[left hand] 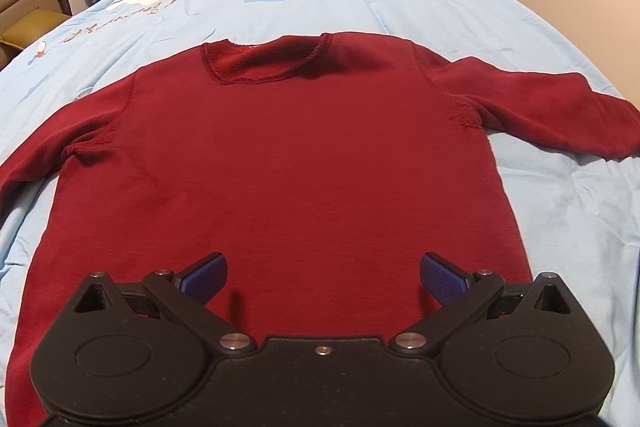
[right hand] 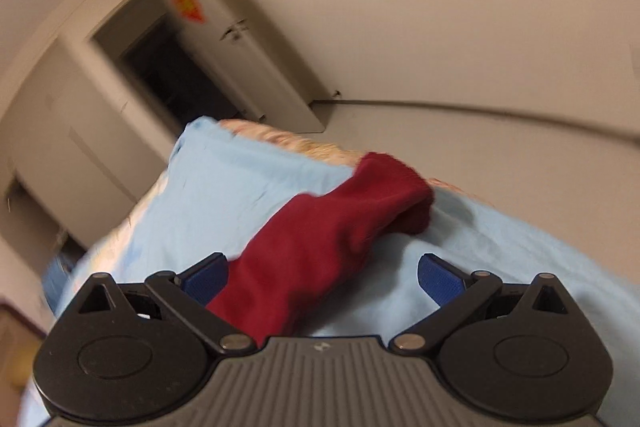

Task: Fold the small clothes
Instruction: 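Grasp the cuff of a sweater sleeve with the right gripper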

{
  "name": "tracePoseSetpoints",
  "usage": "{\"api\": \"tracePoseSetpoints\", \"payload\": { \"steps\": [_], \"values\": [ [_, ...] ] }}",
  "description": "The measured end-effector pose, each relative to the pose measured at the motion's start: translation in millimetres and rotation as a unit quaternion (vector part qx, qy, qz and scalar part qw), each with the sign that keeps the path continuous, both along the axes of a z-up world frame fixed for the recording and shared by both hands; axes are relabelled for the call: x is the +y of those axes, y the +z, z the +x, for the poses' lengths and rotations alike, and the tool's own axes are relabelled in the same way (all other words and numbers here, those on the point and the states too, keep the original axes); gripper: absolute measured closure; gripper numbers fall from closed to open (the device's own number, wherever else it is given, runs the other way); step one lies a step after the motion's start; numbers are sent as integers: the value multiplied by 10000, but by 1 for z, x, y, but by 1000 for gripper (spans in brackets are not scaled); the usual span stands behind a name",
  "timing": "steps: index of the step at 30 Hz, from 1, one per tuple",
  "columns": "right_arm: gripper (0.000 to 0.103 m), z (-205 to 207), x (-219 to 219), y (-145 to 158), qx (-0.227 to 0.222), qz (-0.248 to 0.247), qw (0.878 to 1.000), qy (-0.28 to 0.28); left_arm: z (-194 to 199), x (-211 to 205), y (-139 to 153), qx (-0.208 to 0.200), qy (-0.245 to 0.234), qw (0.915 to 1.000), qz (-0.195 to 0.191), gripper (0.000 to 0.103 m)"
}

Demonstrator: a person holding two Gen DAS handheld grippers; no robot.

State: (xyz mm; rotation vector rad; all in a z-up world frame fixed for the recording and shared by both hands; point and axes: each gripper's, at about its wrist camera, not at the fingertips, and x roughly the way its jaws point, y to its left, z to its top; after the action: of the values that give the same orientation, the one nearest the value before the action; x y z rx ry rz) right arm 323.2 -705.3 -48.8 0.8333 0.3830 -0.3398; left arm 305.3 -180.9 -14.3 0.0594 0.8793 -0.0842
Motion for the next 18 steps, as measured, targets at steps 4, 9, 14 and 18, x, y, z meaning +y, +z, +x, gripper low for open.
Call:
{"api": "tracePoseSetpoints", "payload": {
  "steps": [4, 9, 14, 18],
  "values": [
    [5, 0, -30, -23, -446, 863, 9943, -446, 1, 1, 0, 13, 33, 10000, 24, 1],
    [43, 8, -43, -45, -408, 1140, 9892, -830, 0, 4, 4, -38, 40, 10000, -20, 1],
    [86, 18, -37, -50, -222, 792, 9922, -938, -1, 12, 13, -147, 90, 9998, -75, 1],
    [91, 23, -14, -23, -226, 11, 9968, -764, -1, 24, 22, -259, 202, 9993, -167, 1]
  ]
}}
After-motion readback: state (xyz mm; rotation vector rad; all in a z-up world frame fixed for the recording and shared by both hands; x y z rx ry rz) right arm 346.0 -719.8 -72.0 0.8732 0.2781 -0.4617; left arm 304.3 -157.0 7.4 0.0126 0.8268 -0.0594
